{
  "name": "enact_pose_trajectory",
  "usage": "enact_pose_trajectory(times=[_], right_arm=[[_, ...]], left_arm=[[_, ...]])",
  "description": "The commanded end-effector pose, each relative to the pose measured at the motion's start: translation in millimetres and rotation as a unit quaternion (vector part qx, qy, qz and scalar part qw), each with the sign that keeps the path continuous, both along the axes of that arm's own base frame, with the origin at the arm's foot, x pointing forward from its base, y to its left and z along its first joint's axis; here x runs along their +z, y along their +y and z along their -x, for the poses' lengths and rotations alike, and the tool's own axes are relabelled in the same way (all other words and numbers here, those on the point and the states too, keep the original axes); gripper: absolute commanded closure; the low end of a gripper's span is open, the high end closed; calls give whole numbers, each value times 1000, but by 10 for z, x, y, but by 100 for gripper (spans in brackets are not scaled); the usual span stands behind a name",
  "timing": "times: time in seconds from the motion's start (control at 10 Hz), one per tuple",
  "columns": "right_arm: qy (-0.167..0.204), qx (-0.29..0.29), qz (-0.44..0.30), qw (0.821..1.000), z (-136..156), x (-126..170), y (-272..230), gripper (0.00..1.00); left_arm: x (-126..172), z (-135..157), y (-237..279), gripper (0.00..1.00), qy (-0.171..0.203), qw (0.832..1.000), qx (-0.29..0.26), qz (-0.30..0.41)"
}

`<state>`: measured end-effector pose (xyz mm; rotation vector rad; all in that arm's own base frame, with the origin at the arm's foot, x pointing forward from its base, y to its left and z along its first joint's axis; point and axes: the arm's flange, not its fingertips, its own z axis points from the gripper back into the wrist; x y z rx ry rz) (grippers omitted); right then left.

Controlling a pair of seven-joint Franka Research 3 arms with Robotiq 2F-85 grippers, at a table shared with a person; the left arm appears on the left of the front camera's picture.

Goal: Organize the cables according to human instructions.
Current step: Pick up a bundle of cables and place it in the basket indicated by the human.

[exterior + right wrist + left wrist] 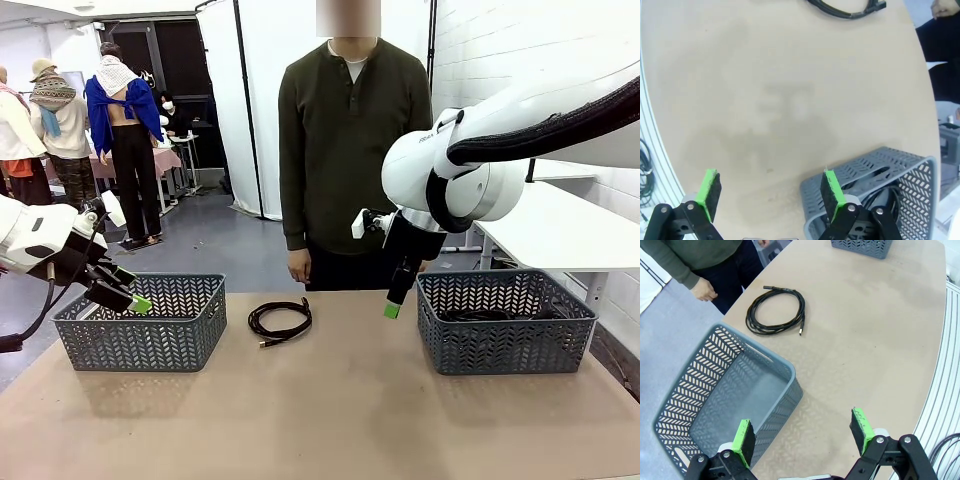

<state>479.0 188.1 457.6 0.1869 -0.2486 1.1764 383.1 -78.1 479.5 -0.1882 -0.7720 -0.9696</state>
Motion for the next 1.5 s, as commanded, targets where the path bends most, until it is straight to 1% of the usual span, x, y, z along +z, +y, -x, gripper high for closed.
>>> enact_pose_trajectory(times=[0.0, 1.4], right_arm=[[-1, -1, 0, 1000, 0, -4, -2, 0], [-1, -1, 0, 1000, 0, -4, -2, 0]], left_arm=[[-23, -24, 19, 0, 0, 1000, -5, 3], [-23, -24, 19, 0, 0, 1000, -5, 3]])
